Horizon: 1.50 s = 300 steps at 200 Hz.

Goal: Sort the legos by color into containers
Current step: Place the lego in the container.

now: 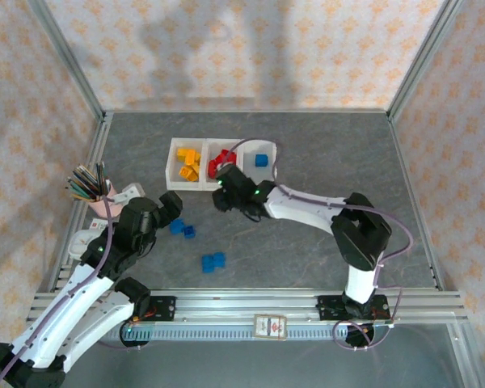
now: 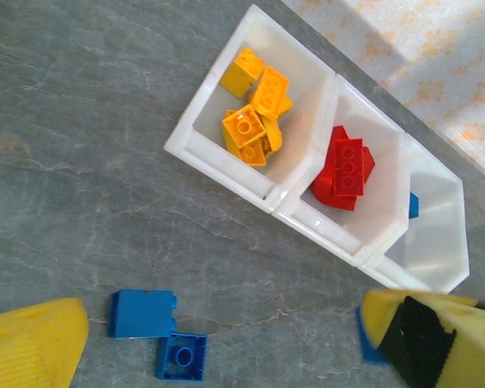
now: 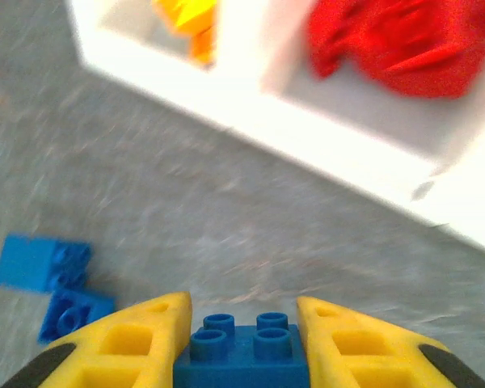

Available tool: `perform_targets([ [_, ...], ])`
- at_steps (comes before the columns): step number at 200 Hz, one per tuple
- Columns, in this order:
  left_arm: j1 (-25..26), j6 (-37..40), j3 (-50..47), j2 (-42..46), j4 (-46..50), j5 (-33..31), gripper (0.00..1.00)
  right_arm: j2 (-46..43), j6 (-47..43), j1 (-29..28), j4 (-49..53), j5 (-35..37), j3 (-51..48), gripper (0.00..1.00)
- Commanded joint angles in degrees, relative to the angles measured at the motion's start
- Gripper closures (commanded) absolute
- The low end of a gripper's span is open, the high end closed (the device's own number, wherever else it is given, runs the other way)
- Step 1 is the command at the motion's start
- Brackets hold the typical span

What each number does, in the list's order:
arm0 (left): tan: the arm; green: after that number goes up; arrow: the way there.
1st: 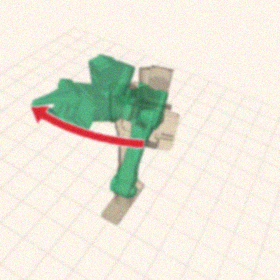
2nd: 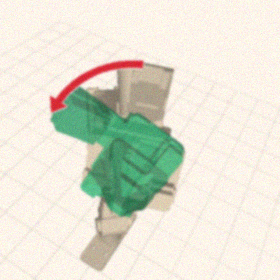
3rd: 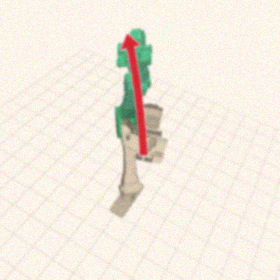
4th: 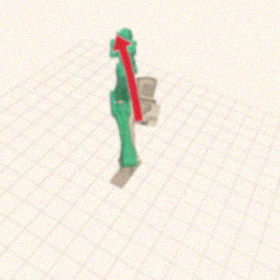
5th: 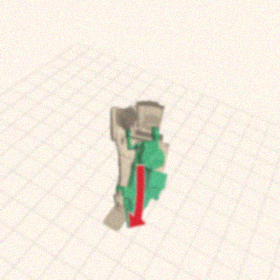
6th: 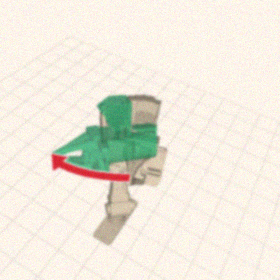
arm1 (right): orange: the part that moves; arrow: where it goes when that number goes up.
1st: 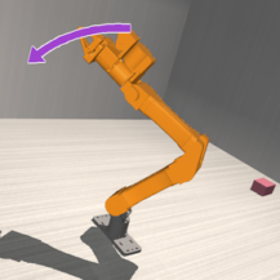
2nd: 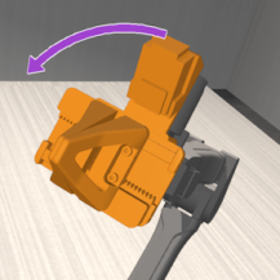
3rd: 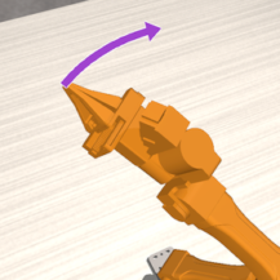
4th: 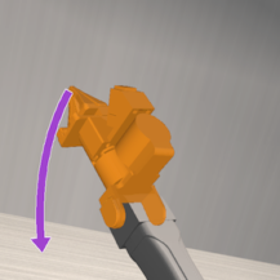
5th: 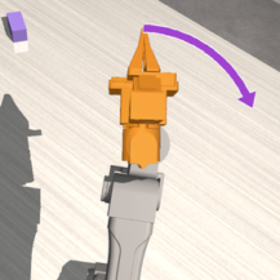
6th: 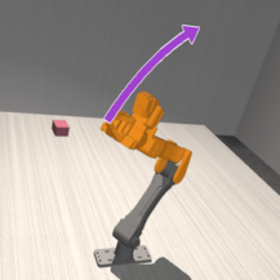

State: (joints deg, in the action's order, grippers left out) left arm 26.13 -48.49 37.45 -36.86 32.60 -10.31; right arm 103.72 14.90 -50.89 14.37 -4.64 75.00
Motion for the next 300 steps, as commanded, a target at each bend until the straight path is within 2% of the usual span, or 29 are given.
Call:
perform_targets([
  [1, -0.4, 2.6, 1.4, -1.9, -5.7, 3.8, 0.0, -2.1, 2.2, 5.8, 3.2, 3.5, 2.2, 0.71],
  [29, -0.4, 4.4, 1.4, -5.3, -10.3, 7.0, 0.0, 0.4, 2.4, 12.0, 3.6, 3.7, 6.4, 0.71],
  [66, -0.3, 7.2, 3.3, -10.2, -13.8, 7.9, 0.0, 6.5, 2.2, 16.0, 3.2, 6.8, 13.0, 0.71],
  [97, -0.3, 7.4, 3.1, -13.0, -18.6, 9.6, 0.0, 12.7, 2.2, 18.1, 2.8, 6.5, 18.7, 0.71],
  [152, -0.4, 7.9, 3.4, -15.8, -20.4, 8.2, 0.0, 20.8, 0.8, 18.8, 3.3, 5.5, 26.1, 0.71],
  [170, -0.4, 8.4, 3.6, -16.1, -20.2, 8.3, 0.0, 22.0, 0.0, 18.9, 4.0, 5.0, 27.8, 0.63],
  [237, -0.5, 8.9, 3.9, -14.4, -18.4, 7.1, 0.0, 17.6, -0.7, 18.9, 5.4, 4.6, 27.3, 0.52],
  [261, -0.5, 8.5, 3.8, -12.9, -17.5, 6.9, 0.0, 13.1, 0.0, 18.6, 4.0, 2.8, 22.9, 0.52],
  [300, -0.5, 7.4, 2.8, -8.7, -13.6, 5.4, 0.01, 5.6, 1.2, 15.9, 2.4, 3.9, 13.1, 0.51],
])
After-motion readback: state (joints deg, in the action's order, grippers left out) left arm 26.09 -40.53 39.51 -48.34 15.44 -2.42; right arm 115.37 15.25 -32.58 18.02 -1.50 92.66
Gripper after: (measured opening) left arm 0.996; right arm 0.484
